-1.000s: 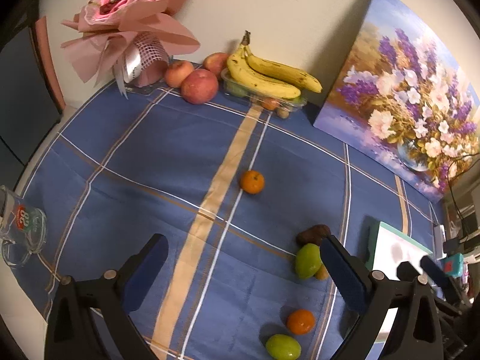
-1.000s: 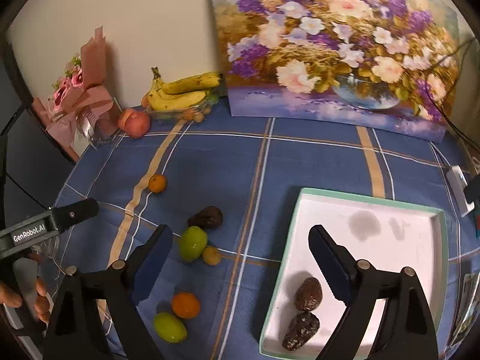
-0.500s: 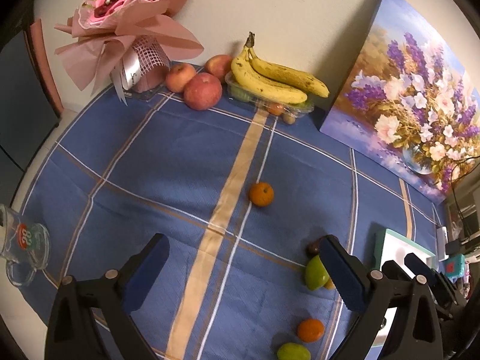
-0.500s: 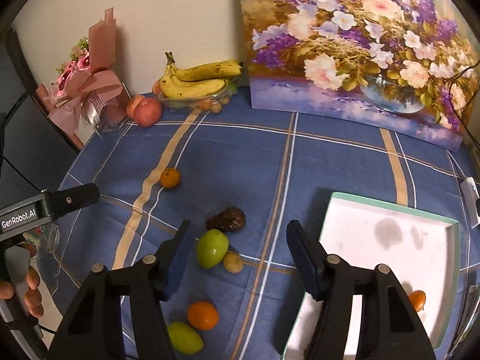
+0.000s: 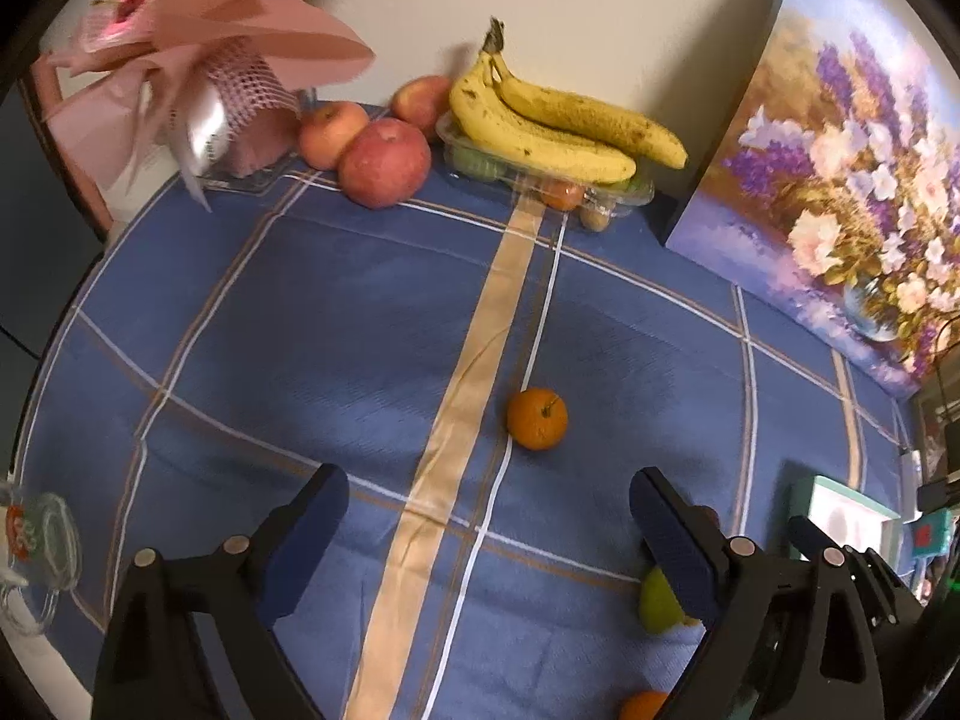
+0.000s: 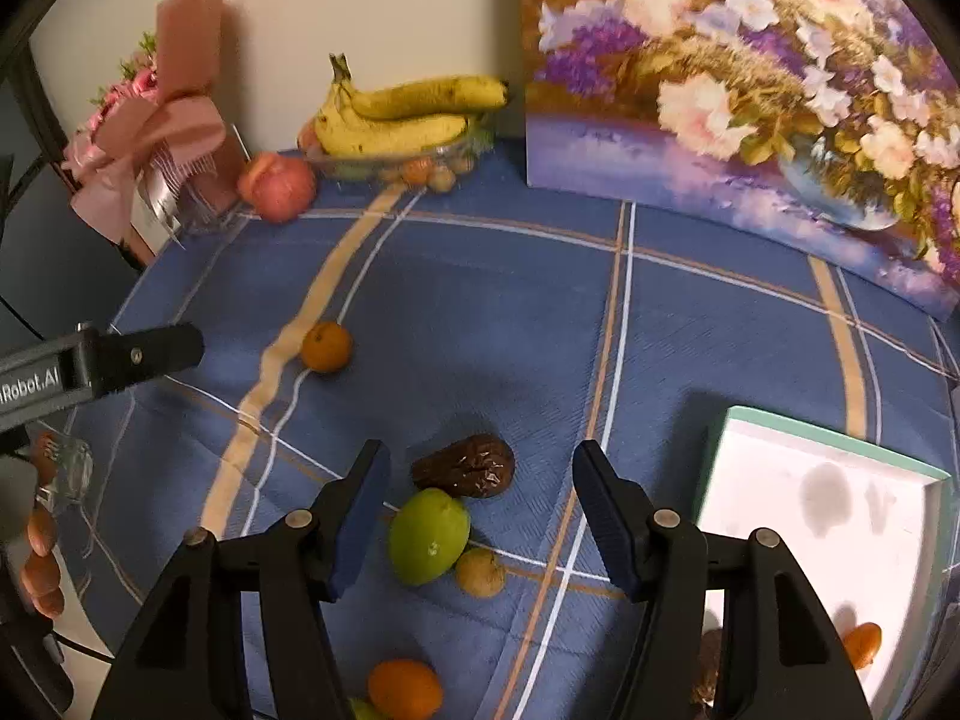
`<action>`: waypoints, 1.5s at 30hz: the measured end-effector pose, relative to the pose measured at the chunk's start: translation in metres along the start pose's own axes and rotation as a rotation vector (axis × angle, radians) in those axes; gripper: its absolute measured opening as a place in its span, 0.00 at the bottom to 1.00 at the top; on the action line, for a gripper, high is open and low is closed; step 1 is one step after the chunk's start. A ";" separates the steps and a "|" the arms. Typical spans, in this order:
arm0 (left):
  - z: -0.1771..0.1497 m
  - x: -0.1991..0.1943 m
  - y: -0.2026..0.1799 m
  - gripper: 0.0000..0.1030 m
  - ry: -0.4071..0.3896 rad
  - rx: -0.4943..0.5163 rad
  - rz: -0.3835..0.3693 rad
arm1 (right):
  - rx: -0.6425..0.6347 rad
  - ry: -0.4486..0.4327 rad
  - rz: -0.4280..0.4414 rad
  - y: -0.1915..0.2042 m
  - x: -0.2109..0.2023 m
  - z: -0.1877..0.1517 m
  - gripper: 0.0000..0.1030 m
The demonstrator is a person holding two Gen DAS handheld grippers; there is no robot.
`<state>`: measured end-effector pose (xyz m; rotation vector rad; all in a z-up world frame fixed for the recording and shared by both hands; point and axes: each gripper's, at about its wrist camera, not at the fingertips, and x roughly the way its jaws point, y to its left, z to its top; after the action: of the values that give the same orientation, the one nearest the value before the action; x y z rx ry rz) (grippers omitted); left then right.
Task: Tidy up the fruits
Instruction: 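Withdraw both open tools from the tray toward the remaining fruits, then grasp a tangerine with the left tool while the right grasps a large dark dried fruit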
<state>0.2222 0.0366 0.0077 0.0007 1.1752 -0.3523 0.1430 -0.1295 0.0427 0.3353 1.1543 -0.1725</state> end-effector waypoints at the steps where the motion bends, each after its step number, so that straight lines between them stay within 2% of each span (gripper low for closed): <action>1: 0.001 0.007 -0.001 0.93 0.007 0.005 0.000 | -0.003 0.008 -0.002 0.000 0.005 0.000 0.63; 8: 0.006 0.045 -0.008 0.89 0.044 0.045 0.016 | -0.026 0.066 -0.004 0.002 0.043 0.000 0.63; 20: 0.013 0.074 -0.022 0.77 0.044 0.103 0.032 | -0.065 0.112 -0.002 0.008 0.069 -0.001 0.63; 22: 0.013 0.080 -0.025 0.66 0.049 0.111 0.035 | -0.070 0.110 -0.004 0.009 0.070 0.000 0.63; 23: 0.013 0.083 -0.027 0.64 0.055 0.114 0.037 | -0.074 0.110 -0.005 0.009 0.070 0.001 0.63; 25: 0.011 0.087 -0.028 0.50 0.061 0.116 0.035 | -0.079 0.110 -0.005 0.010 0.071 0.001 0.63; 28: 0.009 0.088 -0.029 0.35 0.067 0.116 0.022 | -0.081 0.107 0.010 0.011 0.072 0.002 0.55; 38: 0.007 0.083 -0.021 0.34 0.075 0.086 0.038 | -0.075 0.097 0.031 0.012 0.068 0.000 0.52; 45: -0.006 0.066 -0.022 0.34 0.084 0.076 0.037 | -0.072 0.064 0.034 0.009 0.048 -0.003 0.52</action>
<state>0.2335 -0.0007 -0.0505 0.1043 1.2424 -0.3665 0.1619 -0.1185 -0.0005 0.2978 1.2147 -0.0905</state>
